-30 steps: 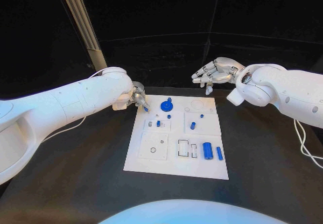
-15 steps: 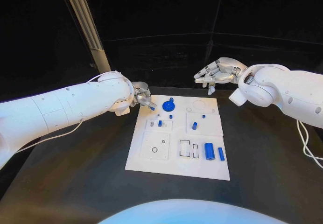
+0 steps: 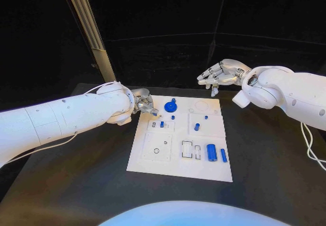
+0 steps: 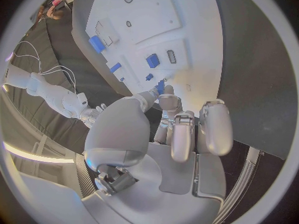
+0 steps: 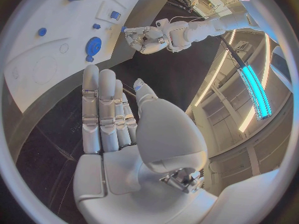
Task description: Assemble the parts on the task board
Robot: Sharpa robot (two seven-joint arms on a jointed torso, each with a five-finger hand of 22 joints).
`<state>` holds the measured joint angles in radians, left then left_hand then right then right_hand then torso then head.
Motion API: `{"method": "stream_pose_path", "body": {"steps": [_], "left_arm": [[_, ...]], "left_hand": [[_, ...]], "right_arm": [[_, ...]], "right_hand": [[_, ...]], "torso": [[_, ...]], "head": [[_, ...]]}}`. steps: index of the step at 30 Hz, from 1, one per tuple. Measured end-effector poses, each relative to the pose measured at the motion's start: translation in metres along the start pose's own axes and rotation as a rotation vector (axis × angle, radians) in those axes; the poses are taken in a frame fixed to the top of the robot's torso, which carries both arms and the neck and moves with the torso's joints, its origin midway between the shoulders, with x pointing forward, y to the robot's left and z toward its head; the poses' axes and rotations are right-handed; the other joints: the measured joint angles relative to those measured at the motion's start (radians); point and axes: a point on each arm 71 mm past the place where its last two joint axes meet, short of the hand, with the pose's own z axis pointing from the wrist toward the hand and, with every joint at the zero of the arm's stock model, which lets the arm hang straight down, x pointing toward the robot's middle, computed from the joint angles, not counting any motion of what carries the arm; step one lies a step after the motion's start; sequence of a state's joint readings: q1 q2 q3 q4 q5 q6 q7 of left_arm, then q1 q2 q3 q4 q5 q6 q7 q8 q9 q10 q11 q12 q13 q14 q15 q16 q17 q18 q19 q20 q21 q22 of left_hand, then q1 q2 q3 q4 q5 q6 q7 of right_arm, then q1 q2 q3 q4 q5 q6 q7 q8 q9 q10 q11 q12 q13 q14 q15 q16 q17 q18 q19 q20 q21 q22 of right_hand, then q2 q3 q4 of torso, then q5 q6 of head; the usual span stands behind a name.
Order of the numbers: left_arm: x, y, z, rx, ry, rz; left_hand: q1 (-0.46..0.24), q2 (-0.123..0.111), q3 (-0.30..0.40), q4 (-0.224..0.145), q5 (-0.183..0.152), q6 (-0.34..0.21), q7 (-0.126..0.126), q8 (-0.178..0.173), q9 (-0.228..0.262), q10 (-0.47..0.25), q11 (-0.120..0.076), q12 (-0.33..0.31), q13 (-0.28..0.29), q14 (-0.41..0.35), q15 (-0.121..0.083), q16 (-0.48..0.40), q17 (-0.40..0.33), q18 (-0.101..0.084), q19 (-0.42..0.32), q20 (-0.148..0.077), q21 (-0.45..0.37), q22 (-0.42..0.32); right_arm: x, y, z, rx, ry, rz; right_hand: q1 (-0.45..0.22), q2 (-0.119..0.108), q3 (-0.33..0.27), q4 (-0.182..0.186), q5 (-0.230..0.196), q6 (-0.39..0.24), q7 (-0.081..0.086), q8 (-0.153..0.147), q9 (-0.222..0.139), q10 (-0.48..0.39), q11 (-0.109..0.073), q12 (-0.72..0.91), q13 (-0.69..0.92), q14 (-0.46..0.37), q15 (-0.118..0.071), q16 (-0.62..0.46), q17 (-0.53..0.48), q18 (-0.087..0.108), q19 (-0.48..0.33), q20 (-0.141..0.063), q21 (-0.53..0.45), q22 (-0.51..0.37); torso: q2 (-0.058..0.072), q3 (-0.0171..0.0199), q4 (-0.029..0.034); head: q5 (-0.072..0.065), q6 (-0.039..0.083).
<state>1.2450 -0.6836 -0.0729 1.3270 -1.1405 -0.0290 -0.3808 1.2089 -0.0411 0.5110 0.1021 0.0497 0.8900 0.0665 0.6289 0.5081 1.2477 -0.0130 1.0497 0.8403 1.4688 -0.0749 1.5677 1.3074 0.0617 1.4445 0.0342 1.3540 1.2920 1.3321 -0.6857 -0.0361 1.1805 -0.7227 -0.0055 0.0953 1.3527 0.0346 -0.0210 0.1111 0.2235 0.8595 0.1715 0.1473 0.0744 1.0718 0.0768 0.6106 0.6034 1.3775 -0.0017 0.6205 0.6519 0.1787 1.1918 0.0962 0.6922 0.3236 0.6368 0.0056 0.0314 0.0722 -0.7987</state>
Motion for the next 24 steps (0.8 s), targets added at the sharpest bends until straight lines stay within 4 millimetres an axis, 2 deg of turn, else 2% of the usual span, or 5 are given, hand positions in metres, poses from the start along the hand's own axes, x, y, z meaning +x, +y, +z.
{"method": "stream_pose_path", "body": {"steps": [11, 24], "left_arm": [[0.017, 0.008, 0.001, -0.029, 0.039, 0.021], [0.023, 0.011, 0.001, -0.051, 0.07, 0.037]], "left_hand": [[-0.009, -0.009, 0.015, -0.01, -0.003, 0.0, 0.0, 0.0, 0.0, 0.002, -0.002, 0.005, 0.002, 0.0, 0.0, 0.0, 0.0, 0.0, 0.0, 0.0, 0.0, 0.001], [-0.013, -0.011, 0.026, -0.021, -0.003, 0.0, 0.0, 0.003, 0.0, 0.003, -0.003, 0.006, 0.003, 0.0, 0.0, 0.0, 0.0, 0.0, 0.0, 0.0, 0.0, 0.001]], "right_arm": [[0.0, -0.001, 0.0, 0.001, 0.0, 0.0], [0.0, -0.002, -0.001, 0.004, -0.001, 0.001]], "right_hand": [[0.0, 0.0, 0.0, 0.0, 0.0, 0.0, 0.0, 0.0, 0.0, 0.0, 0.0, 0.0, 0.0, 0.0, 0.0, 0.0, 0.0, 0.0, 0.0, 0.0, 0.0, 0.0], [0.0, 0.0, 0.0, 0.0, 0.005, 0.0, 0.0, 0.0, 0.0, 0.0, 0.0, 0.0, 0.0, 0.0, 0.0, 0.0, 0.001, 0.0, 0.0, 0.0, 0.0, -0.002]], "torso": [[0.001, -0.0007, -0.0014], [0.001, -0.0011, -0.0014]], "head": [[0.0, -0.003], [-0.001, -0.007]]}}
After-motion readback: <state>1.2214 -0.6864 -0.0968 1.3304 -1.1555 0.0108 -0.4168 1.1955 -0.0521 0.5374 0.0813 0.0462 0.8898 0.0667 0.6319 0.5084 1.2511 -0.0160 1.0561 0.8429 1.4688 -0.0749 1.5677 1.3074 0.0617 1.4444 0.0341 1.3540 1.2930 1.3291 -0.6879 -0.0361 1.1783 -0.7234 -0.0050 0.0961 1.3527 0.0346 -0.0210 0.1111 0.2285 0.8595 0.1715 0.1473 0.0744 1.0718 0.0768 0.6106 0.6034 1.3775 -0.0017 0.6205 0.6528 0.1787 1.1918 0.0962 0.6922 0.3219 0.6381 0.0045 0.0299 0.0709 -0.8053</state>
